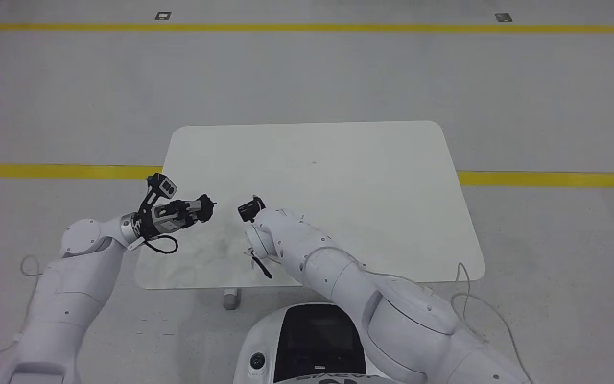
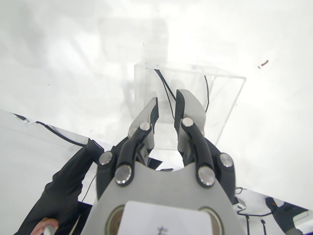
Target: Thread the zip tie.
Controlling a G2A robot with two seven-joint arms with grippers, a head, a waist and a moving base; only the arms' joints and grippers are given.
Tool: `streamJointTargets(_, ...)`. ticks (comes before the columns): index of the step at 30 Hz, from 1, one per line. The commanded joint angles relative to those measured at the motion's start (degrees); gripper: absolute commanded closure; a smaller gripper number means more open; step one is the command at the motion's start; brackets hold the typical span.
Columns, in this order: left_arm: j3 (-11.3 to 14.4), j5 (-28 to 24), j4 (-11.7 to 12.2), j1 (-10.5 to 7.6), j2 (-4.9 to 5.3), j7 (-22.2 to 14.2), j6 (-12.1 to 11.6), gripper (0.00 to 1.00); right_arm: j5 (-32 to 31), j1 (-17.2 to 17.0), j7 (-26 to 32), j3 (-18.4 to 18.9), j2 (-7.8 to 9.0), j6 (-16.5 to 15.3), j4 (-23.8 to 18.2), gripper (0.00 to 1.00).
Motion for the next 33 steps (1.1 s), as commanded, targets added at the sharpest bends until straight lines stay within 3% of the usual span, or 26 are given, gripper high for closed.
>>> streamJointTargets(1, 0.00, 0.00, 0.00, 0.00, 0.00, 0.00, 0.00, 1.00, 0.39, 0.12, -0.13, -0.47, 0.02, 0.00, 0.02, 0.81)
streamJointTargets(14, 0.00, 0.00, 0.00, 0.00, 0.00, 0.00, 0.00, 1.00, 4.35, 0.64, 0.08, -3.89, 0.26, -1.58, -0.29, 0.80)
streamJointTargets(33, 0.00, 0.00, 0.00, 0.00, 0.00, 0.00, 0.00, 1.00, 9.81, 1.50, -3.86, -9.21, 0.20, 0.00, 0.65, 0.80)
